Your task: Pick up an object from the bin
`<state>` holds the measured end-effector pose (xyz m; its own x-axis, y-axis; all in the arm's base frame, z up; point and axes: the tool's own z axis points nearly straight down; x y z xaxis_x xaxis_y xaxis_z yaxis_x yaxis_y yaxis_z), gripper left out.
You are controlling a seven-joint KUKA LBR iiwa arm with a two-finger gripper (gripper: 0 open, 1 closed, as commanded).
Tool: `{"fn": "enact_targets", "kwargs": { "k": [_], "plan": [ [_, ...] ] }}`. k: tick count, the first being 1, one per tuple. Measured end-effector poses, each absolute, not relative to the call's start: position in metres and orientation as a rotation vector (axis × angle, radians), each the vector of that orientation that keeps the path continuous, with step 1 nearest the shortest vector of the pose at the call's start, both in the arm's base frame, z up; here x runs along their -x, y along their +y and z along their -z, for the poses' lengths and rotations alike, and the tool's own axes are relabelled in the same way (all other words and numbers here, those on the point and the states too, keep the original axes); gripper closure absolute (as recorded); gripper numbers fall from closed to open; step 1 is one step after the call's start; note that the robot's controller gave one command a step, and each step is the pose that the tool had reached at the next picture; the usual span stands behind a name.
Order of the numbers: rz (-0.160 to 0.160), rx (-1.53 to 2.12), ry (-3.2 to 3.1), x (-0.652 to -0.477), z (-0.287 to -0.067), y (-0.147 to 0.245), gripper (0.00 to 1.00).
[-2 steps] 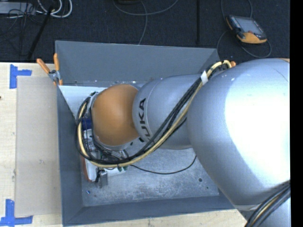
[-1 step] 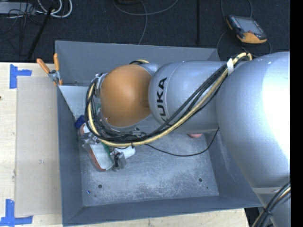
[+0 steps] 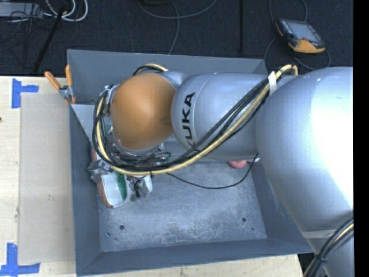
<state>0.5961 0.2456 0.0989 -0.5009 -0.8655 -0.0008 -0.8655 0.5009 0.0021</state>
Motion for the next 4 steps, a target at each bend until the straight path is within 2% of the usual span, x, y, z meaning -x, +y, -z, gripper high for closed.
{"fn": "enact_targets", "kwargs": {
  "k": [1, 2, 3, 4],
  "plan": [
    [-0.001, -1.807, -2.566, -0.615, -0.07, 0.246, 0.0],
    [0.002, -1.797, -2.573, -0.615, -0.071, 0.246, 0.0],
    [-0.001, -1.791, -2.571, -0.615, -0.069, 0.244, 1.0],
    [0.002, -1.792, -2.581, -0.615, -0.11, 0.245, 1.0]
  ]
}}
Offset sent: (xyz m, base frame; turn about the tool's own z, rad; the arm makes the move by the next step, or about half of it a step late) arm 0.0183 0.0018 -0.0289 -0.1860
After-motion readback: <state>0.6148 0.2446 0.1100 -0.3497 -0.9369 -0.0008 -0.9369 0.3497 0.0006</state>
